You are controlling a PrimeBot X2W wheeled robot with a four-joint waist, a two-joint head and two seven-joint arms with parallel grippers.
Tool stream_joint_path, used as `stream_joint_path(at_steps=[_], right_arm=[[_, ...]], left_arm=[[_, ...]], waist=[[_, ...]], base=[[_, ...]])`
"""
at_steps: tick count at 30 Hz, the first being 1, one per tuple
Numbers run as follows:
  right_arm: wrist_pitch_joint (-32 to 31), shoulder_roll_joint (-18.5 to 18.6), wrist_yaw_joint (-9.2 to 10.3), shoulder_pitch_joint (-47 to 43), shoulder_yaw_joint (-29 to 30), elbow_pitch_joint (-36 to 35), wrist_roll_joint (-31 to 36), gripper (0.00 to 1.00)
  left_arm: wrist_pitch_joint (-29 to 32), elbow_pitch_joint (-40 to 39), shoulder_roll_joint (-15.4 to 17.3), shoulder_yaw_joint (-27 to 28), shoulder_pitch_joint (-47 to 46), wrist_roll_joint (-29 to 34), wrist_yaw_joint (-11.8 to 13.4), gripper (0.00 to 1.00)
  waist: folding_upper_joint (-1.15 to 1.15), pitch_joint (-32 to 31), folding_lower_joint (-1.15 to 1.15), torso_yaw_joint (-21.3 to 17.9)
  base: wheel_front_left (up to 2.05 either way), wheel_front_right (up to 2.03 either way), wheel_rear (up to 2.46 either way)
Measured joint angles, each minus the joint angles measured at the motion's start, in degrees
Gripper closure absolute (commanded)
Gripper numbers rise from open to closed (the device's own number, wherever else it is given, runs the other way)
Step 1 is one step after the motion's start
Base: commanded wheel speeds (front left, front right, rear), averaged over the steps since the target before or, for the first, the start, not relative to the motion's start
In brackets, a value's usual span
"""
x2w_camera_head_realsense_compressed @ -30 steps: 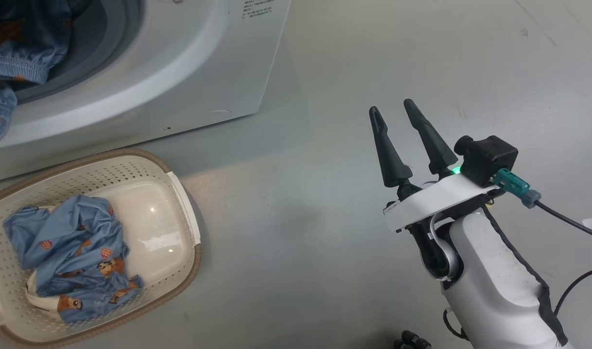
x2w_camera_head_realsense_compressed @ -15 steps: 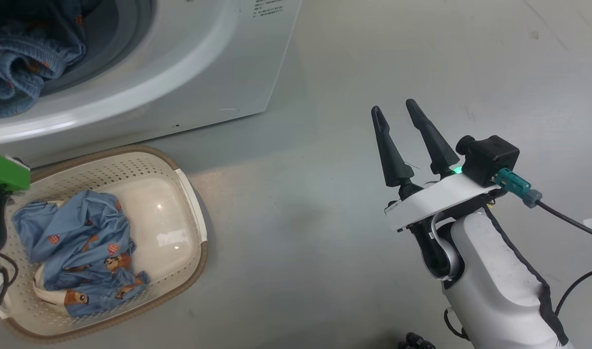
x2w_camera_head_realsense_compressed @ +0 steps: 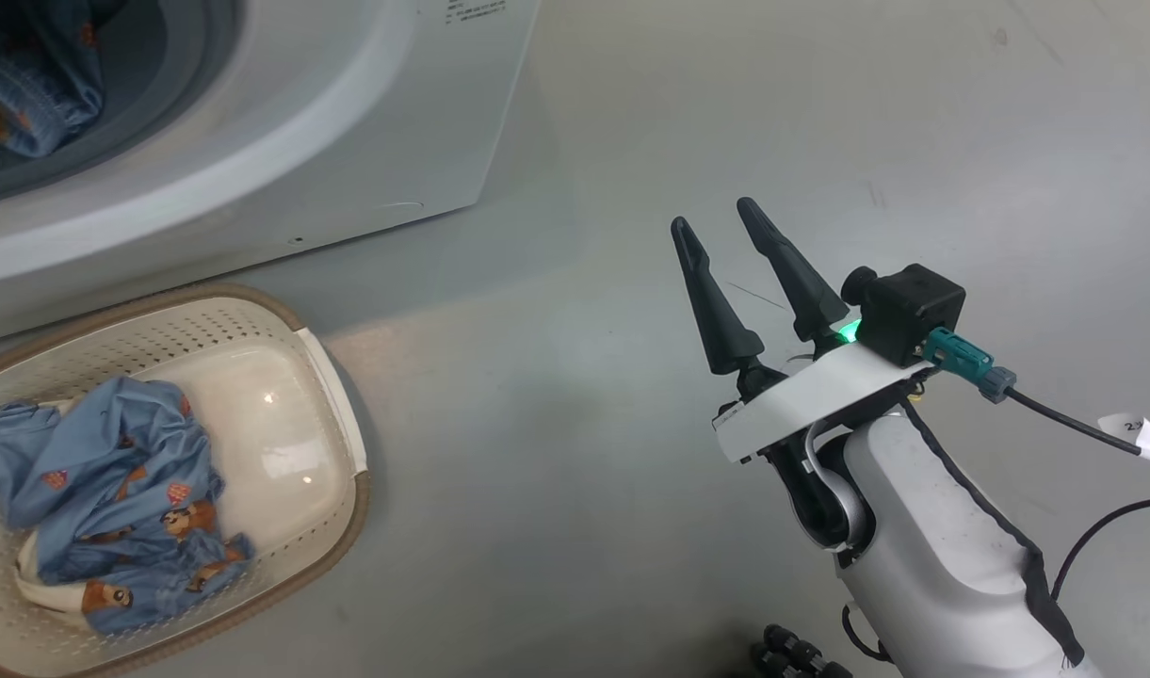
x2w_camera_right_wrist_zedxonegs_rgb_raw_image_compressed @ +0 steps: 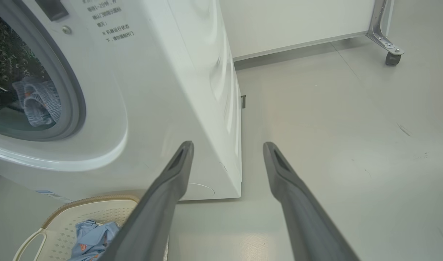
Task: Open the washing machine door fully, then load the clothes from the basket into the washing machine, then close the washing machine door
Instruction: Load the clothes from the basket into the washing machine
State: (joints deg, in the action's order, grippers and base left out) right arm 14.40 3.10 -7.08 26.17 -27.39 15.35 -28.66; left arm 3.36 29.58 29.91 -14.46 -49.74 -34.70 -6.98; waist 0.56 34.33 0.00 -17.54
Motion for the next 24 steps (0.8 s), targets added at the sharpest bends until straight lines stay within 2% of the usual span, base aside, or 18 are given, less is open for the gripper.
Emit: stream_joint_path(at_steps=[4,7,11,14,15,17,24], right_arm=[[-0.01,-0.03,0.0,-0.01,-0.1,-0.21,-0.73,0.0],[0.0,-0.02,0.0,-0.02,0.11,-0.35,-1.24,0.0],[0.0,-0.14,0.0,-0.03,1.24,-0.63,-1.29,0.0],[0.0,-0.1,0.0,-0.03,1.79,-0.76,-1.29,0.0],[0.0,-0.16,0.0,-0.03,1.78,-0.78,-1.29,0.0],[0.0,-0.26,0.0,-0.03,1.77,-0.83,-1.29,0.0],[-0.01,-0.29,0.0,-0.03,2.57,-0.83,-1.27,0.0]], left_arm=[[0.56,1.31,0.77,1.24,-4.27,0.0,0.0,1.0],[-2.57,0.8,0.26,3.46,-8.11,-0.04,0.09,1.0],[-7.99,-0.2,-1.26,6.42,-13.89,-0.02,1.38,1.0],[-10.14,1.0,-1.6,6.33,-14.84,2.02,3.08,1.0],[-10.17,2.2,-1.55,6.2,-14.83,2.57,3.58,0.96],[-8.44,5.34,-1.36,4.97,-14.44,2.59,4.07,0.0],[-7.42,8.88,-3.04,1.29,-13.23,2.96,2.7,0.0]], waist=[[0.0,0.77,0.0,-2.12],[0.0,1.31,0.0,-3.79],[0.0,2.09,0.0,-5.63],[0.0,2.79,0.0,-6.29],[0.0,2.96,0.0,-6.41],[0.0,3.17,0.0,-6.47],[0.0,3.06,0.0,-5.32]], base=[[0.0,0.0,0.0],[0.0,0.0,0.0],[0.0,0.0,0.0],[0.0,0.0,0.0],[0.0,0.0,0.0],[0.0,0.0,0.0],[0.0,0.0,0.0]])
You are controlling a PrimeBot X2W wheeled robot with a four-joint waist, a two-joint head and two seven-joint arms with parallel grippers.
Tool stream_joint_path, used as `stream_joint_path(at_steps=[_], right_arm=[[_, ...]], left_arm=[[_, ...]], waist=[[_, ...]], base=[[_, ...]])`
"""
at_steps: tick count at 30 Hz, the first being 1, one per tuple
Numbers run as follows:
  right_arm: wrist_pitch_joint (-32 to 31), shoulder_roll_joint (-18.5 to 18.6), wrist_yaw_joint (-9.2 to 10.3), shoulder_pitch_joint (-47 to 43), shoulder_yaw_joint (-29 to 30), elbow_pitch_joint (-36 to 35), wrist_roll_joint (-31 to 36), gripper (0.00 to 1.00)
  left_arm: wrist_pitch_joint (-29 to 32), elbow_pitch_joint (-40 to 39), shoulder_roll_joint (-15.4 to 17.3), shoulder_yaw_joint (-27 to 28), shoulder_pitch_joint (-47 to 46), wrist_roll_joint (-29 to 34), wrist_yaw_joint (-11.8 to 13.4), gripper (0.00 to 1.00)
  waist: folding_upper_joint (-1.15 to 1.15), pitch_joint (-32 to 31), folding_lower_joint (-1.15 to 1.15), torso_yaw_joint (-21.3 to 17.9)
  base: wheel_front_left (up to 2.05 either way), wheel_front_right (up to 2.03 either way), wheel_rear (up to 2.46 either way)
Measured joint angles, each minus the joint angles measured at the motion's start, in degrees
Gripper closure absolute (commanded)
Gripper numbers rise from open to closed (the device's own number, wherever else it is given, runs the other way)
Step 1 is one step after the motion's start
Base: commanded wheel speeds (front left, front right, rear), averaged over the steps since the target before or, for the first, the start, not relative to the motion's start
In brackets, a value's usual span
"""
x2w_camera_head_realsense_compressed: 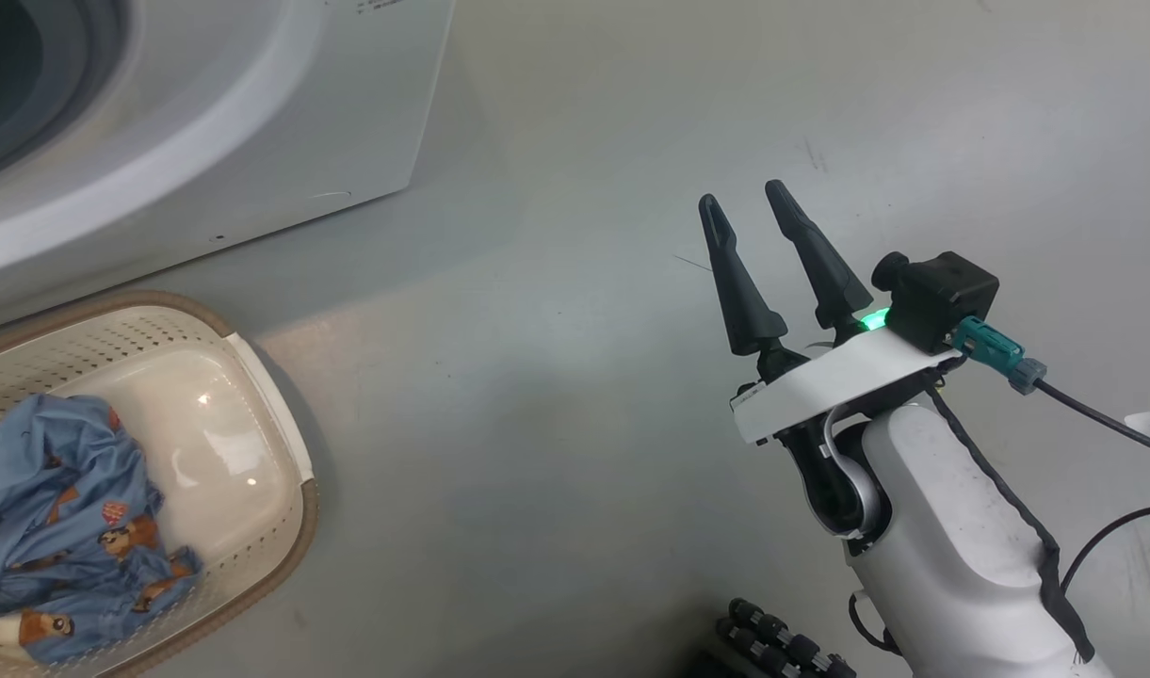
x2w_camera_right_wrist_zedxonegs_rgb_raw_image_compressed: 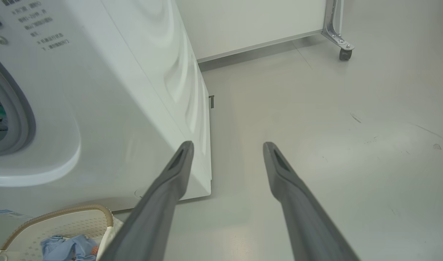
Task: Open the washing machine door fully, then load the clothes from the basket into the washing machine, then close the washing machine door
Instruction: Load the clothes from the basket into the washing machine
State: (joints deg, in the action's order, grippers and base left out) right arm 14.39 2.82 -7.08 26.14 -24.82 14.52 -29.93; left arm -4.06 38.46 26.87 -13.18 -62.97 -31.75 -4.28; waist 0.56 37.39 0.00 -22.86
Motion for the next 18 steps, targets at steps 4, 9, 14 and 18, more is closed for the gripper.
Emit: stream_joint_path(at_steps=[4,9,14,18], right_arm=[[0.01,0.0,0.0,0.0,0.35,0.01,0.02,0.0],[0.01,0.01,0.0,0.0,0.67,0.02,0.09,0.0],[0.0,0.01,0.0,0.0,1.0,0.01,0.1,0.0],[0.01,0.02,0.0,0.0,1.0,0.01,0.1,0.0]], left_arm=[[-0.52,0.79,-0.09,-0.43,-0.02,0.0,-0.62,0.0],[-1.63,0.96,-0.53,-1.48,-0.01,0.01,-1.21,0.0],[-3.25,0.89,-0.87,-1.85,0.42,0.01,-1.71,0.0],[-4.9,0.51,-0.83,-1.94,2.57,-0.09,-2.18,0.0]], waist=[[0.0,-0.22,0.0,0.76],[0.0,-0.59,0.0,1.69],[0.0,-0.85,0.0,2.59],[0.0,-1.13,0.0,3.15]], base=[[0.0,0.0,0.0],[0.0,0.0,0.0],[0.0,0.0,0.0],[0.0,0.0,0.0]])
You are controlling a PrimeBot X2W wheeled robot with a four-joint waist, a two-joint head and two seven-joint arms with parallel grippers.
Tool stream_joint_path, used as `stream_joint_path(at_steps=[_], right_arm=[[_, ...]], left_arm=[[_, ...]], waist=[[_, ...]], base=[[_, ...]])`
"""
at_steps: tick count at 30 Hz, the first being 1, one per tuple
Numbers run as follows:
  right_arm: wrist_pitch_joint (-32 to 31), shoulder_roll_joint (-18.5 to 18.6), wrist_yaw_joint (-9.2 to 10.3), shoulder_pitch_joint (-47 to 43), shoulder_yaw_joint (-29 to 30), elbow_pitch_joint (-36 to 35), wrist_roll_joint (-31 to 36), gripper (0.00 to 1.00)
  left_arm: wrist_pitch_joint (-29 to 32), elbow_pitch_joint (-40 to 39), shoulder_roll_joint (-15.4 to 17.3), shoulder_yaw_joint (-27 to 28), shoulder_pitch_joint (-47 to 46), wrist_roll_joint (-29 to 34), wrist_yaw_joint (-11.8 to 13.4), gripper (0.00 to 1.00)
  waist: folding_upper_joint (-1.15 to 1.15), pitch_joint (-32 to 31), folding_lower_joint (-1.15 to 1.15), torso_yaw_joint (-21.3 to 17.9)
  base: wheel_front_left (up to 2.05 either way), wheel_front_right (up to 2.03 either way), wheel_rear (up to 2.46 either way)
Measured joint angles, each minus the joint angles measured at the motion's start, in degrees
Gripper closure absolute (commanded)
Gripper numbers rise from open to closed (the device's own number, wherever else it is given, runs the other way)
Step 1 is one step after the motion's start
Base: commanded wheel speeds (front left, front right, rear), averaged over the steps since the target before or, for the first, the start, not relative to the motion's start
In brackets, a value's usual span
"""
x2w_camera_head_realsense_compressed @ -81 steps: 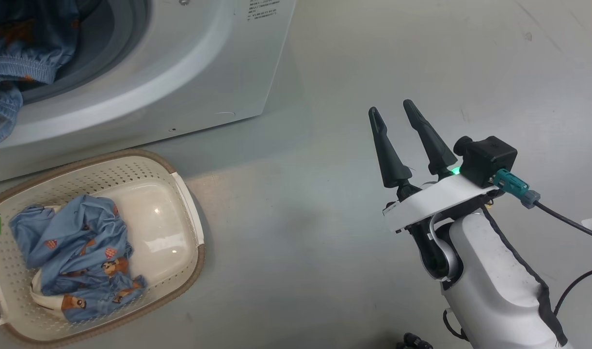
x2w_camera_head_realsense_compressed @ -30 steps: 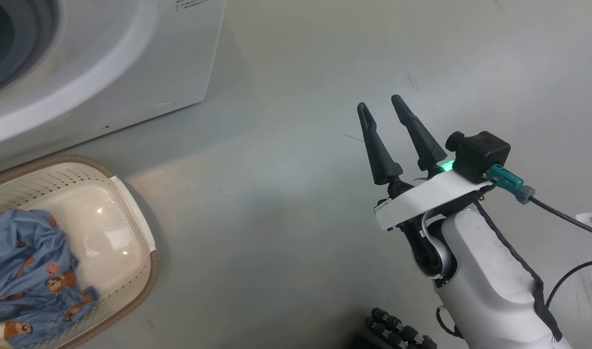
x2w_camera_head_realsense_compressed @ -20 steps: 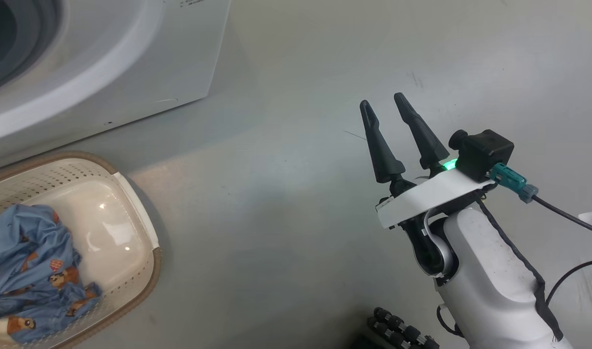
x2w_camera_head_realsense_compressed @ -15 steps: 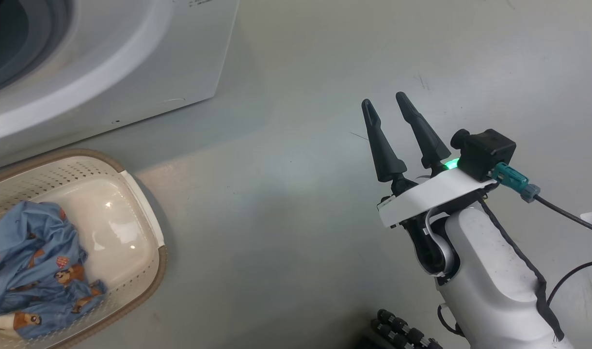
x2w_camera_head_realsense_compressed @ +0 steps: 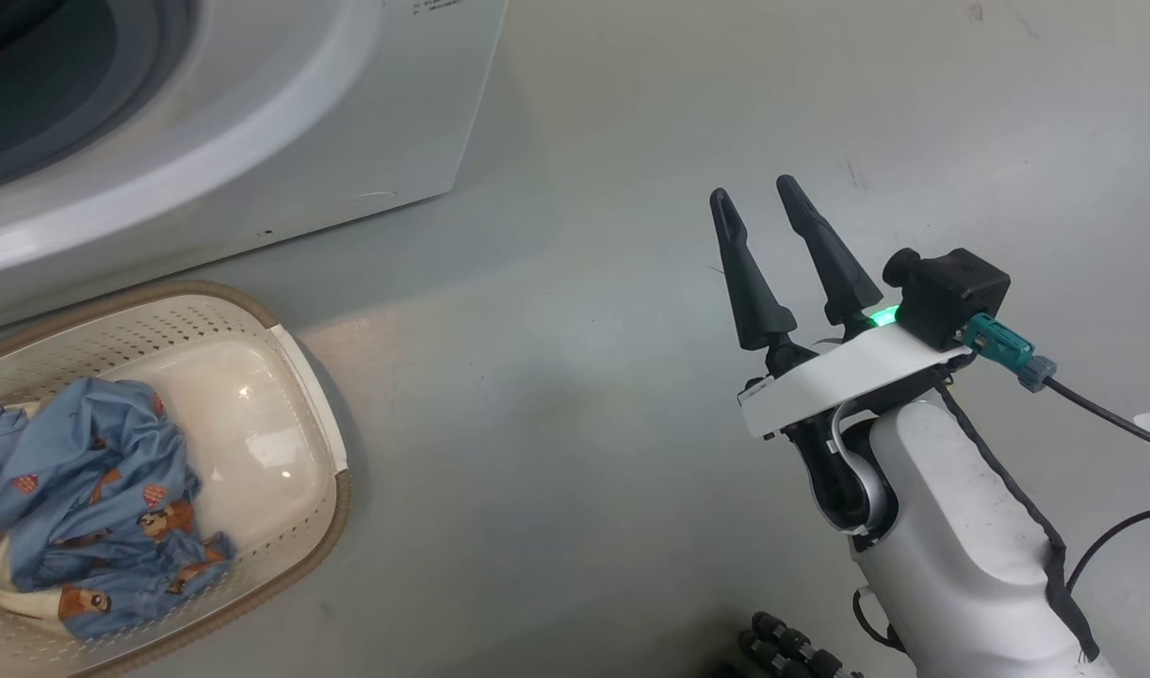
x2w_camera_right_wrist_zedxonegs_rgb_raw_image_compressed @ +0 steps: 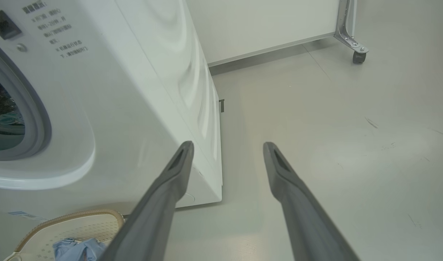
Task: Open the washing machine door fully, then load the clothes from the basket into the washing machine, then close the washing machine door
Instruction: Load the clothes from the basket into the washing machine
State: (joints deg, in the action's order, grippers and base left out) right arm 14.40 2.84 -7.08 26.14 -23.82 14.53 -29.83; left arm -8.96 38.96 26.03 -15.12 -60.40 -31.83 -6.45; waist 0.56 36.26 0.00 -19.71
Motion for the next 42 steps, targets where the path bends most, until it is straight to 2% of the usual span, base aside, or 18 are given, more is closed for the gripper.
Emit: stream_joint_path(at_steps=[11,32,42], right_arm=[[0.0,0.02,0.0,-0.06,2.19,0.4,1.1,0.0],[0.0,0.69,0.0,-0.21,2.6,2.65,1.74,0.0],[0.0,1.91,0.0,-1.64,2.13,4.06,1.67,0.0]], left_arm=[[-4.22,-2.69,-1.4,-1.19,6.91,-1.76,-0.35,0.0],[-5.45,-10.29,-3.15,-1.4,22.07,-4.23,-0.53,0.0],[-5.45,-15.44,-4.8,2.41,29.44,-5.44,-0.53,0.0]], waist=[[0.0,-1.64,0.0,2.11],[0.0,-9.41,0.0,6.34],[0.0,-14.33,0.0,8.16]], base=[[0.0,0.0,0.0],[0.0,0.0,0.0],[0.0,0.0,0.0]])
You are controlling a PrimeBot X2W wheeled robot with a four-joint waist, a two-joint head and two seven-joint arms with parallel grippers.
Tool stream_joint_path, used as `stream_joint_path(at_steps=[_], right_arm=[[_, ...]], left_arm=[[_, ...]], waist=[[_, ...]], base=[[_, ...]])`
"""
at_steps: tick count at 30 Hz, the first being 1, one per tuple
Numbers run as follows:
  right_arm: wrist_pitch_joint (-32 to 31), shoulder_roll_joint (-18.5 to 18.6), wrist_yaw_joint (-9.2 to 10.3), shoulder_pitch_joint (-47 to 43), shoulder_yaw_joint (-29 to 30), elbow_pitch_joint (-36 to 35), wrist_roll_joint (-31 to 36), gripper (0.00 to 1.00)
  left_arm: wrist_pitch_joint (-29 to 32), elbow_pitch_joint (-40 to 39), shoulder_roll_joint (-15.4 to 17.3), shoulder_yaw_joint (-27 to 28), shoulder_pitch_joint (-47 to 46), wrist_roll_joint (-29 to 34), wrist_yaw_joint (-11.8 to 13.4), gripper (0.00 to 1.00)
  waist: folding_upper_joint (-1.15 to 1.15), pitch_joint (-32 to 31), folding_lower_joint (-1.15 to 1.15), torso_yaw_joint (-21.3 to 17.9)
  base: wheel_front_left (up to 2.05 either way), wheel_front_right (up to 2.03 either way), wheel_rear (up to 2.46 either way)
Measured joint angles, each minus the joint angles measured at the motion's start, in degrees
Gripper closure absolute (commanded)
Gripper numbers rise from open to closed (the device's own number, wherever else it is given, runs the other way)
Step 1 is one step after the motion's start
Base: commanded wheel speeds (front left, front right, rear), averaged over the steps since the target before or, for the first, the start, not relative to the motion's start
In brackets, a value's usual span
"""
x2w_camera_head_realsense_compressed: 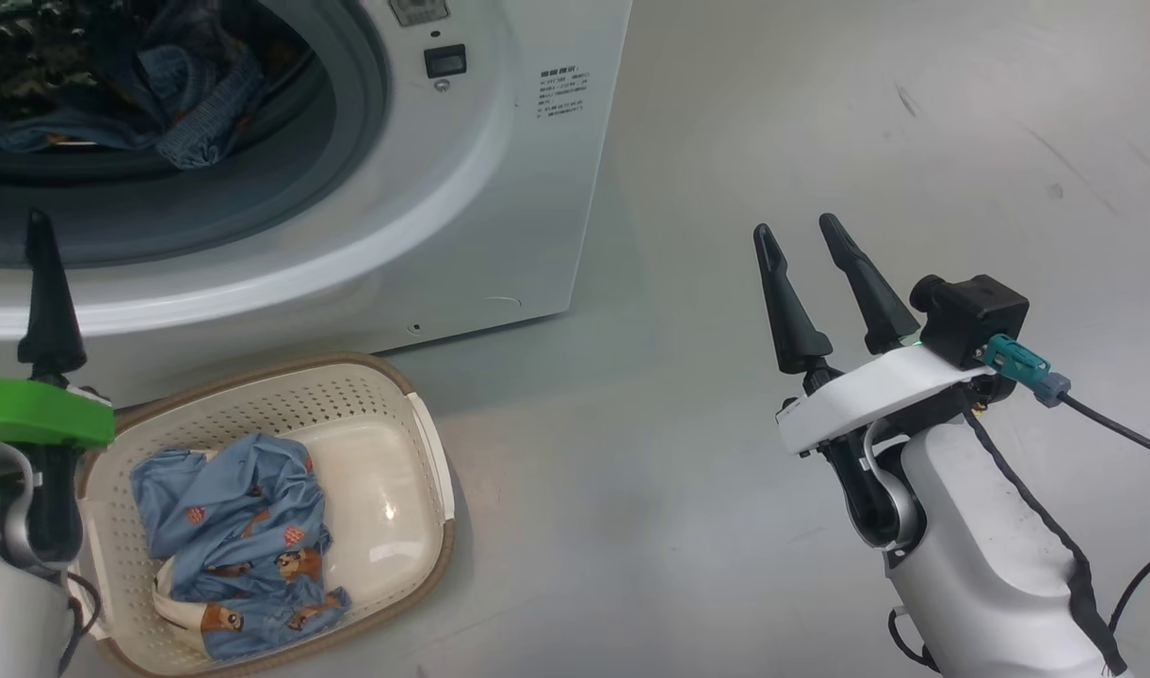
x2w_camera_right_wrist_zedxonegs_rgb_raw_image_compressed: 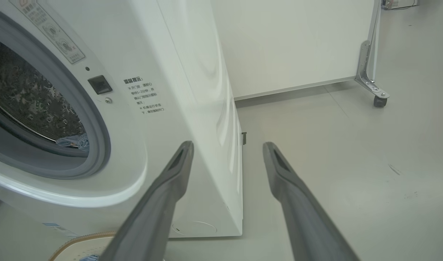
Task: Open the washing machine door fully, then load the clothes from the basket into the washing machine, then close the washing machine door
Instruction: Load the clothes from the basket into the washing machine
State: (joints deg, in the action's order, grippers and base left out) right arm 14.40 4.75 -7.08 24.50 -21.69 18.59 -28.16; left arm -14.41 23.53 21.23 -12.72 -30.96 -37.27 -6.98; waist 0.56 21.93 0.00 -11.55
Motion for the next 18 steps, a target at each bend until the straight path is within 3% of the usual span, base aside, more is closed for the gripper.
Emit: stream_joint_path(at_steps=[18], right_arm=[[-0.01,3.49,0.0,-5.64,0.64,1.72,-2.31,0.0]], left_arm=[[0.0,-6.59,-4.04,2.56,14.22,0.01,0.0,0.0]], waist=[[0.0,-10.38,0.0,3.61]], base=[[0.0,0.0,0.0]])
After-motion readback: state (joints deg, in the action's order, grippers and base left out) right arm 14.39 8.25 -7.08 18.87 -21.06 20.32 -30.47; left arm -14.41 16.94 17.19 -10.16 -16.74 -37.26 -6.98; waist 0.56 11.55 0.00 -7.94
